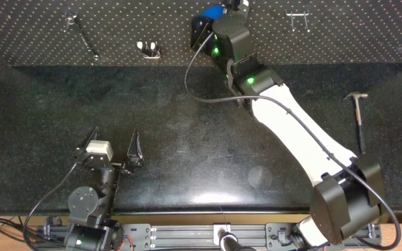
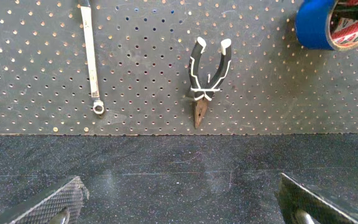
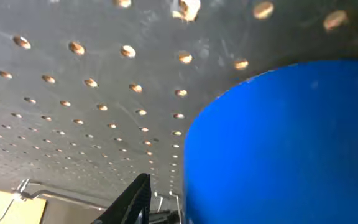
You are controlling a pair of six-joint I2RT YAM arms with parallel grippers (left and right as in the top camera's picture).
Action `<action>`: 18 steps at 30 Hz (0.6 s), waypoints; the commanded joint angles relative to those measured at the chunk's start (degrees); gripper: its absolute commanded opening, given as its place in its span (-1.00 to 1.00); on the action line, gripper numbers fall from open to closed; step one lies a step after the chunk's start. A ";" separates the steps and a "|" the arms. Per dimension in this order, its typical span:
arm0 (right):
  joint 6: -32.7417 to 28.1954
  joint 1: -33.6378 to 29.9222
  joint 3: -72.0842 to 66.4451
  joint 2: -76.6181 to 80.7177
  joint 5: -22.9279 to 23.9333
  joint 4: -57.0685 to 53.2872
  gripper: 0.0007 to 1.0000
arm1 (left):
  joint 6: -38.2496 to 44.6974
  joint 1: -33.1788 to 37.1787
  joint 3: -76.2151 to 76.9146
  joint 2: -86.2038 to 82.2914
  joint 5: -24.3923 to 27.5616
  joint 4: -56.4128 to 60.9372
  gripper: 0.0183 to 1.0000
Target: Place Tools Onto Pegboard
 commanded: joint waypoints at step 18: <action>0.74 -0.83 1.33 -15.69 -2.95 -28.06 -0.37 | 0.52 -0.17 -0.13 -0.46 0.37 -0.31 0.99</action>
